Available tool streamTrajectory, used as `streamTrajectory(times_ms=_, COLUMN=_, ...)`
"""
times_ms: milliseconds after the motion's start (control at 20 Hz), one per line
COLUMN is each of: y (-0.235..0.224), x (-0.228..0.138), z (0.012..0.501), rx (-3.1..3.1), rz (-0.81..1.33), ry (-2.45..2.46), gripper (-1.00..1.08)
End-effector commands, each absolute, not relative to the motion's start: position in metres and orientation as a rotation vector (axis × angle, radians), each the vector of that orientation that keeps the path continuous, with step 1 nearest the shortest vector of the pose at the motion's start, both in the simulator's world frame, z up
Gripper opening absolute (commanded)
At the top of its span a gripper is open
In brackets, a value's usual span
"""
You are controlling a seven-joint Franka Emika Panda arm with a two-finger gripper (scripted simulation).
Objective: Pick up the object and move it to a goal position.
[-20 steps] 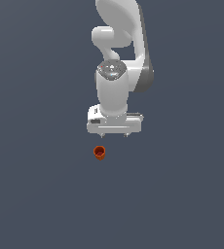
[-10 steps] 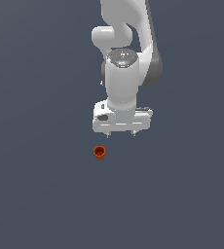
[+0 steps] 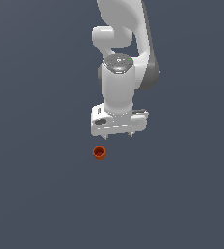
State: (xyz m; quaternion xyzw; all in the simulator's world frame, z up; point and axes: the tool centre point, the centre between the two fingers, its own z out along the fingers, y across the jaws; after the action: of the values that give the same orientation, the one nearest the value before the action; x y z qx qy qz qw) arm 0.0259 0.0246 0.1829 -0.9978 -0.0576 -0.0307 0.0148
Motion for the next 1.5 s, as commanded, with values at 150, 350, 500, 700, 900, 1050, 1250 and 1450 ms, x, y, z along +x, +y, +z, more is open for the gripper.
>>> streamTrajectory(times_ms=150, y=0.012, x=0.028, z=0.169, rx=-3.104, rz=-0.083, ry=-0.315, gripper=1.00)
streamTrajectory(times_ms=350, y=0.000, x=0.029, z=0.156, rx=-3.095, rz=-0.070, ry=-0.451, gripper=1.00)
streamTrajectory(times_ms=500, y=-0.010, x=0.030, z=0.145, rx=-3.082, rz=-0.059, ry=-0.562, gripper=1.00)
streamTrajectory(times_ms=700, y=-0.023, x=0.031, z=0.130, rx=-3.057, rz=-0.043, ry=-0.709, gripper=1.00)
streamTrajectory(times_ms=900, y=-0.036, x=0.031, z=0.116, rx=-3.024, rz=-0.028, ry=-0.849, gripper=1.00)
streamTrajectory(times_ms=1050, y=-0.043, x=0.031, z=0.107, rx=-3.000, rz=-0.019, ry=-0.935, gripper=1.00)
streamTrajectory(times_ms=1250, y=-0.051, x=0.030, z=0.098, rx=-2.971, rz=-0.009, ry=-1.023, gripper=1.00)
streamTrajectory(times_ms=1450, y=-0.056, x=0.030, z=0.092, rx=-2.950, rz=-0.003, ry=-1.081, gripper=1.00)
